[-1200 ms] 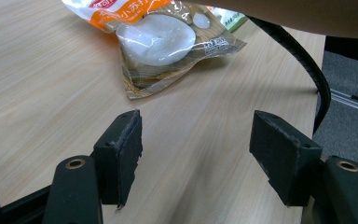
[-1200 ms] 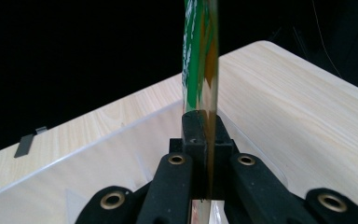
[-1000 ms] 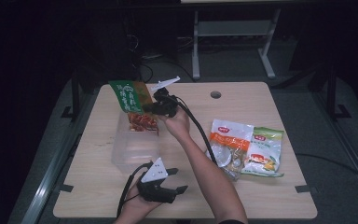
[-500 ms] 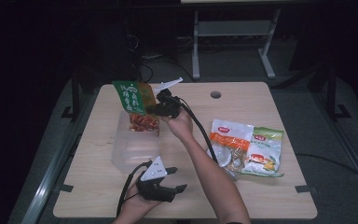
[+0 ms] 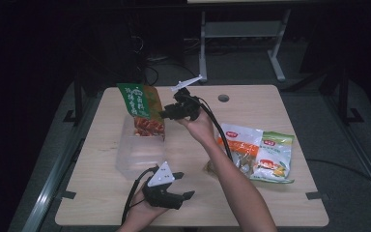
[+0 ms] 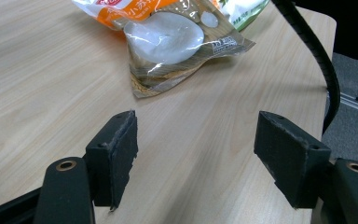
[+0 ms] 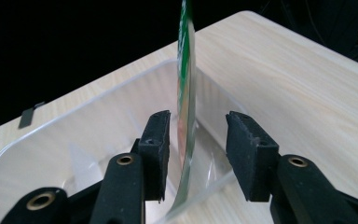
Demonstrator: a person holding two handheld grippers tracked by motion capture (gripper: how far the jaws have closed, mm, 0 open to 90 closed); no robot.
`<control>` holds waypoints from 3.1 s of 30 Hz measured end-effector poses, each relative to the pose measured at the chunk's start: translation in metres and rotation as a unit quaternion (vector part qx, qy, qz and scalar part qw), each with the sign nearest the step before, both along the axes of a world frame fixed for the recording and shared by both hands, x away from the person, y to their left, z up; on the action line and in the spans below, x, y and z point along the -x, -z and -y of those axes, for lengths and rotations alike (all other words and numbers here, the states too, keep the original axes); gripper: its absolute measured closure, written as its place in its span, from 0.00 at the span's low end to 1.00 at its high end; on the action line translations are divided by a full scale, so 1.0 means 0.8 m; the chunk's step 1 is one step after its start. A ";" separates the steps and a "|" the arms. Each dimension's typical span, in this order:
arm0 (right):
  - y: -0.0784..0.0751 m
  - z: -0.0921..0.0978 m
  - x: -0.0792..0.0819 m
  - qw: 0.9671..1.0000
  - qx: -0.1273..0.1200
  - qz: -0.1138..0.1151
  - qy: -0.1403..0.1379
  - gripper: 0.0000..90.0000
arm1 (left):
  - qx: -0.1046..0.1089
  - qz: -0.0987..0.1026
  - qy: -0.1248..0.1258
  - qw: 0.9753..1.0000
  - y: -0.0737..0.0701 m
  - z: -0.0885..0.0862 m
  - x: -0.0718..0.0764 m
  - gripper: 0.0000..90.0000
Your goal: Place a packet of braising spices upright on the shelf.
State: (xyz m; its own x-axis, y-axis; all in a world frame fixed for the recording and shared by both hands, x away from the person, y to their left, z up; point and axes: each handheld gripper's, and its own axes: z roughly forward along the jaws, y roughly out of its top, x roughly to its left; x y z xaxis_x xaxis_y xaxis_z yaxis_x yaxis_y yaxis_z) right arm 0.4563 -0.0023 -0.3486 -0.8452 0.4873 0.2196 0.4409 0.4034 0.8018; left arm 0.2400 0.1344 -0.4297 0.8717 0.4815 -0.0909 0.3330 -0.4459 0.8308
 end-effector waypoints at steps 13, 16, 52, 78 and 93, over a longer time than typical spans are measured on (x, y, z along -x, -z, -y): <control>-0.009 0.065 0.032 1.000 0.009 -0.006 0.014 0.56 | -0.003 -0.005 0.006 1.000 0.000 0.007 -0.005 0.34; -0.010 0.085 0.041 1.000 0.016 -0.009 0.021 0.53 | -0.004 -0.009 0.007 1.000 0.000 0.012 -0.005 0.34; 0.044 0.321 0.092 0.977 0.076 -0.121 0.158 0.36 | -0.039 -0.020 -0.030 0.999 0.018 0.113 -0.076 0.40; 0.101 0.337 0.082 0.967 0.067 -0.189 0.157 0.38 | -0.073 -0.032 -0.056 0.995 0.034 0.133 -0.097 0.59; 0.103 0.320 0.078 0.973 0.044 -0.200 0.109 0.54 | -0.078 -0.032 -0.056 0.995 0.034 0.134 -0.097 0.60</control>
State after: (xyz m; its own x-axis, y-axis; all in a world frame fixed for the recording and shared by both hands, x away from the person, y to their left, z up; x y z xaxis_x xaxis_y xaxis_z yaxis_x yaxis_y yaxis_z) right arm 0.3939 -0.2583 -0.4310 -0.5749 0.6774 0.4589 0.7936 0.3253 0.5141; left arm 0.3179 0.0272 -0.4567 0.8069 0.5876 -0.0605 0.4375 -0.5256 0.7296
